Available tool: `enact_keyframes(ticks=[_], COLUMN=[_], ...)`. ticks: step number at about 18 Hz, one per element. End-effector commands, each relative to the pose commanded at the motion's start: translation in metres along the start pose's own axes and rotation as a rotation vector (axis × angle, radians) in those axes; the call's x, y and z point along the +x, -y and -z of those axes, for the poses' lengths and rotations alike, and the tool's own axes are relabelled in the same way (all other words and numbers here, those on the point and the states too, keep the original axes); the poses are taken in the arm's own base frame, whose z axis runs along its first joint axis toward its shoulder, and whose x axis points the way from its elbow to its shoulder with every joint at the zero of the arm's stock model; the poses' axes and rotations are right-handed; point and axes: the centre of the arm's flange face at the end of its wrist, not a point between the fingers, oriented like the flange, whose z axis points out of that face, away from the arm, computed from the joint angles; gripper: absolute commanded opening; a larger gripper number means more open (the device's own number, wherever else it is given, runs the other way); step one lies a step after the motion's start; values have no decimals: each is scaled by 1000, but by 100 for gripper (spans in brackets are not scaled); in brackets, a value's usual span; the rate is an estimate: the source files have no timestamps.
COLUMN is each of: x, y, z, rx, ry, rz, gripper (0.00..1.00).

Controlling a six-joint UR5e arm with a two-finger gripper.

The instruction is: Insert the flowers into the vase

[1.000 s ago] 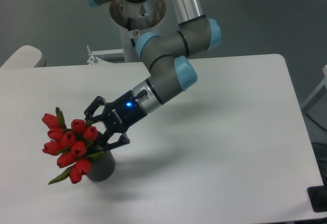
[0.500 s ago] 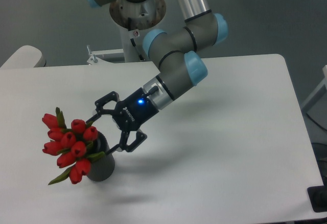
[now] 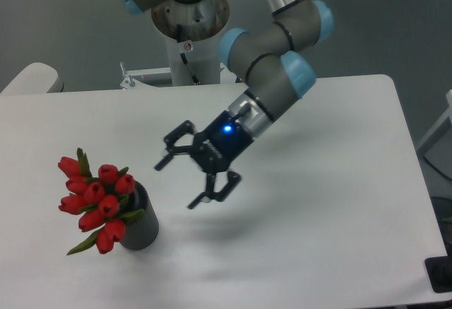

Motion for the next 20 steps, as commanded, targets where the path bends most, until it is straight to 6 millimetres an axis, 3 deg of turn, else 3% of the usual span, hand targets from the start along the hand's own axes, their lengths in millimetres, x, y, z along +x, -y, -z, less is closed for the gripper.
enact_keyframes(ticks=[6, 12, 18, 20], x=[-31, -43, -69, -75], y=[26, 52, 96, 110], z=[31, 55, 77, 61], rx=[-234, -412, -612, -661], ry=[148, 256, 265, 247], rz=[-96, -149, -202, -233], gripper=[100, 100, 100, 100])
